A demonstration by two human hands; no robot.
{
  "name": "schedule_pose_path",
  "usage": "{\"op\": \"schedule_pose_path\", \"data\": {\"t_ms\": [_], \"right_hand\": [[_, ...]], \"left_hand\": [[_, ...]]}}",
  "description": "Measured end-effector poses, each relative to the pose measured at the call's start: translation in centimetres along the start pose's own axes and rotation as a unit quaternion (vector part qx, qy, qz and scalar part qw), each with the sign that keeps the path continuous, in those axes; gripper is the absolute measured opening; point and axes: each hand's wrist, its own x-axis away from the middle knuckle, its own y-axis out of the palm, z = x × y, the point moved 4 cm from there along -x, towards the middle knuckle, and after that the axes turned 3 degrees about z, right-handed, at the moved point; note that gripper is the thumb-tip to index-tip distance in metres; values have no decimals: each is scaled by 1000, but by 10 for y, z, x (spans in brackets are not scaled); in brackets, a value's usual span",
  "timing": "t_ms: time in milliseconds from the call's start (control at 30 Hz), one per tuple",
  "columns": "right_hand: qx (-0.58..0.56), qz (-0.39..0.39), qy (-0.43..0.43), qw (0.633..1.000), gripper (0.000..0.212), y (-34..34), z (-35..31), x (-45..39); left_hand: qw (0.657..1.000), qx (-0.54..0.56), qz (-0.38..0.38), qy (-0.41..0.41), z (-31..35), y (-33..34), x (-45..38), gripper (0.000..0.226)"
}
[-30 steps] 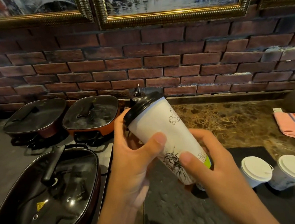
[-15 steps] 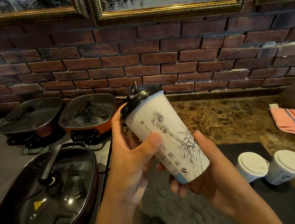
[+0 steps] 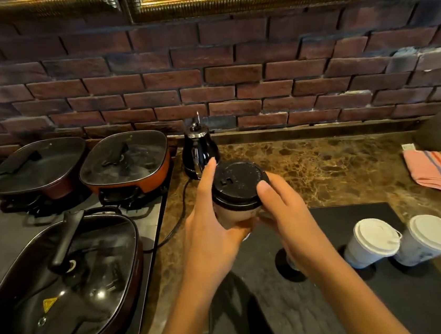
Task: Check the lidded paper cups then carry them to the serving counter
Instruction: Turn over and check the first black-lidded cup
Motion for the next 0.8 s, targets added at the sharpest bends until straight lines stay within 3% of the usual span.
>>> {"op": "schedule_pose_path", "data": {"t_ms": [167, 300, 467, 800], "right_hand": [[-51, -5, 35, 998, 40, -5, 45, -10], [-86, 4, 57, 995, 36, -11, 86, -14], [-92, 1, 106, 990, 41, -14, 137, -15], [-111, 28, 213, 970, 35, -16, 209, -7]], "left_hand": [[997, -2, -24, -79, -42, 17, -1, 112], [982, 96, -110, -120, -89, 33, 5, 106], [968, 167, -105, -157, -128, 43, 13, 59], [947, 161, -119, -251, -203, 64, 40, 57]]}}
